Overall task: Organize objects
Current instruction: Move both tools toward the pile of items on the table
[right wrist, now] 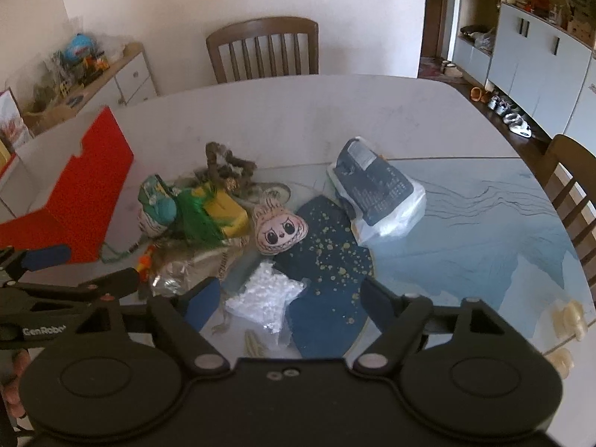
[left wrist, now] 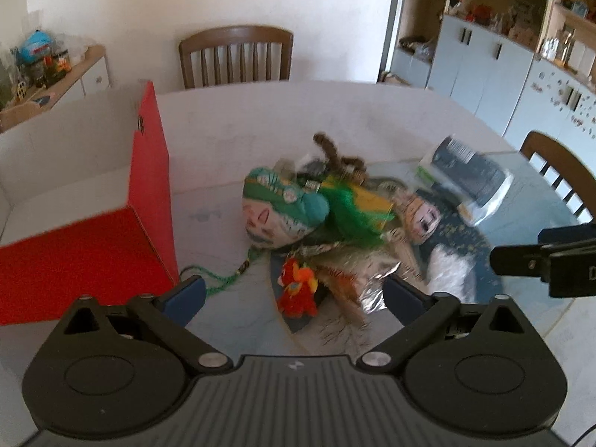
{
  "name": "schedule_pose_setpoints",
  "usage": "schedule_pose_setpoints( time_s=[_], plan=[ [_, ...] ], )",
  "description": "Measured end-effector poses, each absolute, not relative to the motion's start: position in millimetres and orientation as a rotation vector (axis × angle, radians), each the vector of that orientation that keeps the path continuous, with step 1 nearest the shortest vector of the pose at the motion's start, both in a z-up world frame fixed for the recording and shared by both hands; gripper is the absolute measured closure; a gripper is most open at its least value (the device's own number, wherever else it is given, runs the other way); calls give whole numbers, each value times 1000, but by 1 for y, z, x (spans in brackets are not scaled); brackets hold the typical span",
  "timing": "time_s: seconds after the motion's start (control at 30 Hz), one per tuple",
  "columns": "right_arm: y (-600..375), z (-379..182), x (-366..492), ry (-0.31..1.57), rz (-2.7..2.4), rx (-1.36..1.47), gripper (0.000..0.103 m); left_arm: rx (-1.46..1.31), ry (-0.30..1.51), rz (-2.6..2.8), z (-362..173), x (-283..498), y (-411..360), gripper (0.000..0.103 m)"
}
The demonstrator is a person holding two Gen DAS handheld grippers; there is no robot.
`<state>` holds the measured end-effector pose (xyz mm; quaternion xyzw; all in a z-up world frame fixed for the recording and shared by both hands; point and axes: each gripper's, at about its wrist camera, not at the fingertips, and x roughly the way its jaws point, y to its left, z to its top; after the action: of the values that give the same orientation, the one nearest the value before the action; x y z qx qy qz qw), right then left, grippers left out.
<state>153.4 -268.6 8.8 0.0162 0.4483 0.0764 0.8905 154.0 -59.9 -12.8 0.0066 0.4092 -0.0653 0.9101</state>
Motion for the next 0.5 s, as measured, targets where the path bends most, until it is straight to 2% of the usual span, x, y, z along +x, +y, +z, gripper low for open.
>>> schedule_pose_setpoints(
  time_s=[0.07, 0.23, 0.5],
  plan=[
    [-269, 2, 158, 944, 160, 29, 27, 21, 861, -135, -19, 159, -60, 14],
    [-269, -15, 167, 968, 168, 41, 32, 0, 879, -131, -29, 165, -59, 15],
    [-258, -35, 180, 1018, 211, 49, 44, -61, 920, -196, -32, 170, -57, 37]
  ],
)
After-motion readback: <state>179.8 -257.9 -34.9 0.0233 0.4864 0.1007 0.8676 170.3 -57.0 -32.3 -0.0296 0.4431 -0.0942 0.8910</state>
